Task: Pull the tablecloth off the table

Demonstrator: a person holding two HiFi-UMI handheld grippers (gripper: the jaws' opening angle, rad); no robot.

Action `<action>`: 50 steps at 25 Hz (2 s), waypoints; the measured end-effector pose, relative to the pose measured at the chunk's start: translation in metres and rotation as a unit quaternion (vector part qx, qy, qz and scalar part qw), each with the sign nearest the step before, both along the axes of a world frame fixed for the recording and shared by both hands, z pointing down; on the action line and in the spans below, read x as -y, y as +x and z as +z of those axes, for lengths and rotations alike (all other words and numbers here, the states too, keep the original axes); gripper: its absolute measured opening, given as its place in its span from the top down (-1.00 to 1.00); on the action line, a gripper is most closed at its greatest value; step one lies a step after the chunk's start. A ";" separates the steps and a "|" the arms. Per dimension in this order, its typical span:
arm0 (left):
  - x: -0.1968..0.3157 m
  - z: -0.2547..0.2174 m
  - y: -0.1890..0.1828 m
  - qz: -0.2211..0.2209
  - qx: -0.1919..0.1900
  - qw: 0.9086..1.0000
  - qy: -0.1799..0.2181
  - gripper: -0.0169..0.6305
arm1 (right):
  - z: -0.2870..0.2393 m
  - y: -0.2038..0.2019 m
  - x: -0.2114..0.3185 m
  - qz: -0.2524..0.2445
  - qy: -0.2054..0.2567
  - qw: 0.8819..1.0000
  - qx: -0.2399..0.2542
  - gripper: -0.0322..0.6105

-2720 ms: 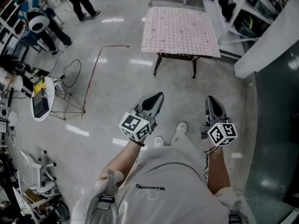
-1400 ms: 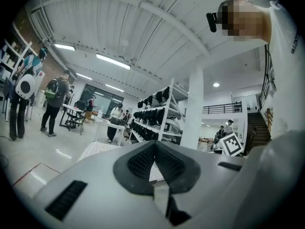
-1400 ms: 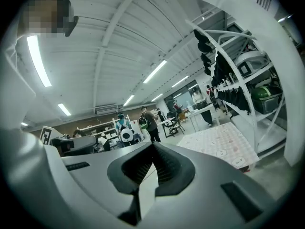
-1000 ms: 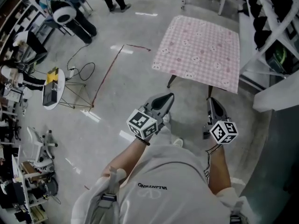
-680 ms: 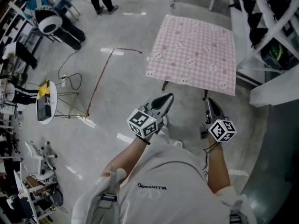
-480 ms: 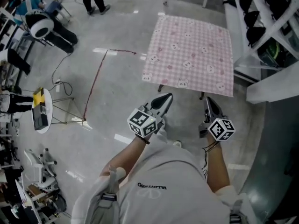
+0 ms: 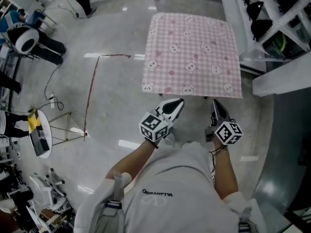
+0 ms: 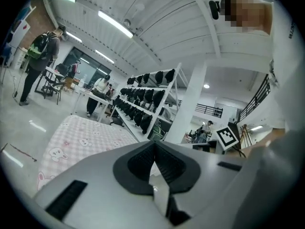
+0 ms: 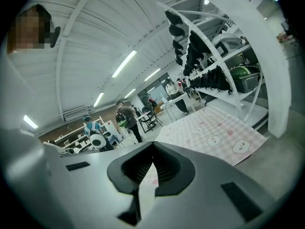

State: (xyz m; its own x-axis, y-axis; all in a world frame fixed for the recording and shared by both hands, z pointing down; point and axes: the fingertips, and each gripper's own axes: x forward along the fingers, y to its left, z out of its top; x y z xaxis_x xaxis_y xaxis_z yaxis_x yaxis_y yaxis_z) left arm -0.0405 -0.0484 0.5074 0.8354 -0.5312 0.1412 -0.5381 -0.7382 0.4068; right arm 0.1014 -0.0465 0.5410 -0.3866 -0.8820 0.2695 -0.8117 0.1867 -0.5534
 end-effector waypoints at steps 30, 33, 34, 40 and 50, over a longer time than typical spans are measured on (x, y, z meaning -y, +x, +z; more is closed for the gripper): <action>0.037 0.177 0.048 -0.093 -0.149 0.949 -0.261 0.90 | 0.164 0.019 0.042 0.021 -0.161 0.964 0.210 0.79; 0.041 0.196 0.050 -0.107 -0.167 0.940 -0.276 0.82 | 0.183 0.018 0.039 0.018 -0.172 0.959 0.224 0.75; 0.043 0.202 0.049 -0.112 -0.174 0.937 -0.281 0.79 | 0.189 0.017 0.038 0.018 -0.177 0.957 0.228 0.73; 0.050 0.237 0.045 -0.144 -0.203 0.916 -0.314 0.68 | 0.223 0.019 0.039 0.043 -0.195 0.942 0.270 0.60; 0.054 0.284 0.036 -0.200 -0.283 0.869 -0.353 0.41 | 0.265 0.038 0.045 0.098 -0.205 0.918 0.324 0.42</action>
State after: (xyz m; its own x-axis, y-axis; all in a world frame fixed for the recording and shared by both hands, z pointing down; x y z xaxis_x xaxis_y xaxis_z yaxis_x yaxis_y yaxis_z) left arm -0.0044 -0.1029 0.7910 0.6460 -0.7428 0.1760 -0.2610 0.0017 0.9653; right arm 0.1389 -0.0917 0.8062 -0.4276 -0.8273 0.3642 -0.2823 -0.2606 -0.9233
